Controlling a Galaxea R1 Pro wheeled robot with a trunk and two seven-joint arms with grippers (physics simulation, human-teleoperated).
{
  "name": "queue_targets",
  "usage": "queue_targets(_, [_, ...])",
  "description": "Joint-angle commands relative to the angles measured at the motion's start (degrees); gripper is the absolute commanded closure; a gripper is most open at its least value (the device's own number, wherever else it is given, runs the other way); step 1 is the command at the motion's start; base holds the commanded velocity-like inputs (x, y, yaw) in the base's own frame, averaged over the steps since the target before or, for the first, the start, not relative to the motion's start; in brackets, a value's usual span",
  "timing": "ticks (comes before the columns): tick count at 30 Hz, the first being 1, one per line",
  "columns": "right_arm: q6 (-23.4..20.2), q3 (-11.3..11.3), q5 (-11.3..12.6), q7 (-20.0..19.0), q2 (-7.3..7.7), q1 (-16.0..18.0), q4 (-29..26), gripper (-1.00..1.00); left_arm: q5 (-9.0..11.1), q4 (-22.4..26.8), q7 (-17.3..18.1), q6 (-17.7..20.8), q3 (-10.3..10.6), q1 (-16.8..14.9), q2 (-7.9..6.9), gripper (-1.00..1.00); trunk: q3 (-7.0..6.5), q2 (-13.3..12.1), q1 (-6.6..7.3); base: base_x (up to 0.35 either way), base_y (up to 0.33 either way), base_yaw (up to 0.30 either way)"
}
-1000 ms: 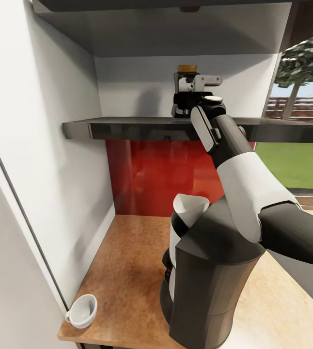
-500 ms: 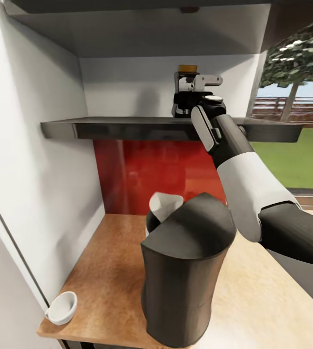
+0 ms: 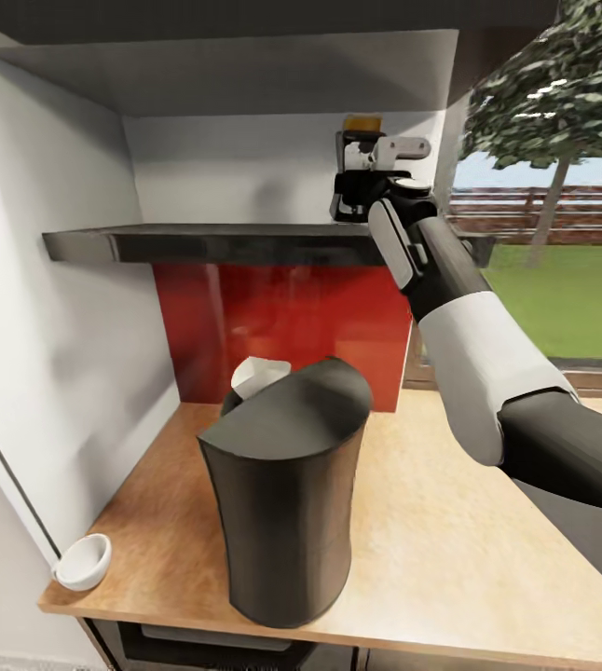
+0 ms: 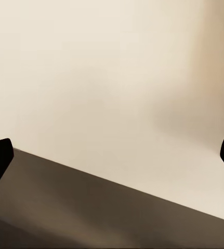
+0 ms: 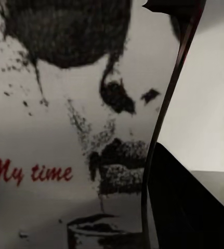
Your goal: Set up a coffee station on the kitchen countertop: keep the coffee maker on the countertop, move the bottle of coffee from the kitchen shelf to the counter next to the coffee maker, place a paper coffee filter on top of the coffee maker, put the saucer next to the coffee maker with the coffee cup on the saucer, and place the electric kettle next to the coffee maker.
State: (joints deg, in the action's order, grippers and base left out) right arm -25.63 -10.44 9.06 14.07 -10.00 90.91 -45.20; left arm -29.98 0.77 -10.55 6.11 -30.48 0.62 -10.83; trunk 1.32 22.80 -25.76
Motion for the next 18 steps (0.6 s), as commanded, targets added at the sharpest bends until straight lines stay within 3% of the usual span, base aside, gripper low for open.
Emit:
queue_targets(1, [-0.17, -0.11, 0.69, 0.60, 0.00, 0.05, -0.29, 1.00, -0.60, 0.09, -0.09, 0.21, -0.46, -0.01, 0.03, -1.00, 0.12, 0.12, -0.02, -0.174, -0.245, 0.000])
queue_targets(18, [-1.87, -0.01, 0.61, 0.60, 0.00, 0.05, -1.91, 1.00, -0.61, 0.11, -0.09, 0.22, -0.37, -0.01, 0.05, -1.00, 0.12, 0.12, -0.02, -0.182, -0.236, 0.000])
